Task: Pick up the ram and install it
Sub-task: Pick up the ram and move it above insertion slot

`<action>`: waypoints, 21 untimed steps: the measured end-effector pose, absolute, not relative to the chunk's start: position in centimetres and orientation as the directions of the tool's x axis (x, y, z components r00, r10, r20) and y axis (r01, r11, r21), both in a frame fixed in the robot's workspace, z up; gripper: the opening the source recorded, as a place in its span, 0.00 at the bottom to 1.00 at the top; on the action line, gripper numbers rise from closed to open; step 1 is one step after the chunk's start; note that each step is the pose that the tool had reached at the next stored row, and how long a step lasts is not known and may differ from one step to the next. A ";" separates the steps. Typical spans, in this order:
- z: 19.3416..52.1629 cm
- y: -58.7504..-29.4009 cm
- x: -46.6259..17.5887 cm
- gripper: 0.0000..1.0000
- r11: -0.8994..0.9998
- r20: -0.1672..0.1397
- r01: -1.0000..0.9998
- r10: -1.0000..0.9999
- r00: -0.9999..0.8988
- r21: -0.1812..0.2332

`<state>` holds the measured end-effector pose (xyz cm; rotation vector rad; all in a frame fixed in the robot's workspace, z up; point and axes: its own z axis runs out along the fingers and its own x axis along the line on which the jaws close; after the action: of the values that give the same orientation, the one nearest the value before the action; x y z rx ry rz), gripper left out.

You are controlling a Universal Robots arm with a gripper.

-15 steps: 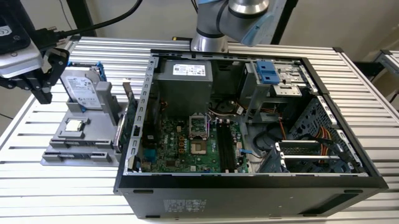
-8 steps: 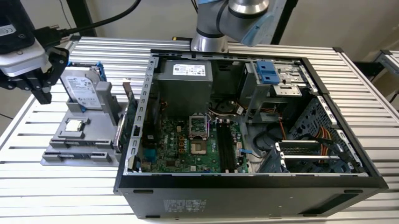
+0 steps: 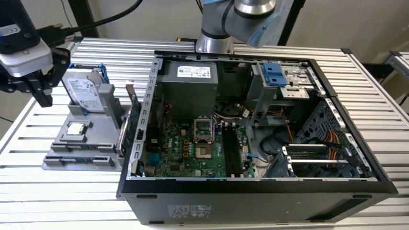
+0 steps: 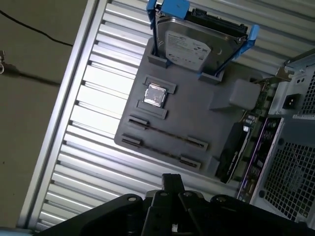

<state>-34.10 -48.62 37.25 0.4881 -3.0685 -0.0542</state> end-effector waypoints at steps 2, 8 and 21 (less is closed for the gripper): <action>37.2 -48.6 -34.1 0.00 0.945 0.028 -0.324 -0.326 -0.945 0.040; 37.3 -48.6 -34.1 0.00 0.930 0.028 -0.365 -0.366 -0.930 0.040; 37.3 -48.6 -34.1 0.00 0.877 0.013 -0.480 -0.481 -0.877 0.032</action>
<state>-34.09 -48.60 37.26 0.7741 -3.0231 -0.0434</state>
